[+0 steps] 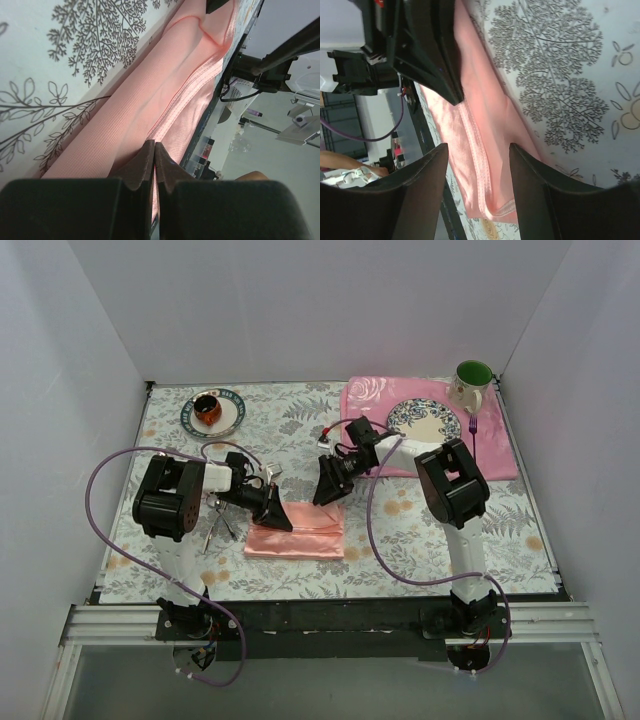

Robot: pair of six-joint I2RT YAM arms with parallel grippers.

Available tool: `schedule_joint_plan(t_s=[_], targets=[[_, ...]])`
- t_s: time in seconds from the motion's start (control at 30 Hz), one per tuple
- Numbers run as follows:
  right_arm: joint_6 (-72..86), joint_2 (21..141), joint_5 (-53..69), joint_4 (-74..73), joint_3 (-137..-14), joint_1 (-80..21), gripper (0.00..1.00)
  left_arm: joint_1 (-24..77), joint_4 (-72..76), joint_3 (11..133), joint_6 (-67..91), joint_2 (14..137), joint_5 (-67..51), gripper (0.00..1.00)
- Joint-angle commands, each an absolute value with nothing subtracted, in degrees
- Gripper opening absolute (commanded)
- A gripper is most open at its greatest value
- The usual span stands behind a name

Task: Fold the napkin into a case and place the utensils inside
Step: Smooth out the 2/3-rectangle-folded napkin.

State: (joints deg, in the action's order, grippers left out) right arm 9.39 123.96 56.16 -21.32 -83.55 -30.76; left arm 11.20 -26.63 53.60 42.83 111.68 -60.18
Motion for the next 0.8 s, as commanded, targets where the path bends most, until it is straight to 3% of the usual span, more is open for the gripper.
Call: schedule_joint_plan(t_s=[0.0, 0.37, 0.77], targets=[[10.5, 124.8, 55.4, -20.0, -81.2, -30.5, 0.61, 10.3, -24.8, 53.3, 43.1, 112.1, -57.4, 0.00], [4.3, 121.8, 55.3, -26.0, -81.5, -30.4, 0.62, 9.7, -23.7, 53.0, 44.6, 112.9, -56.3, 0.00], [9.9, 117.8, 58.9, -22.4, -70.5, -30.9, 0.64, 9.7, -23.5, 52.7, 44.6, 112.9, -56.0, 0.00]])
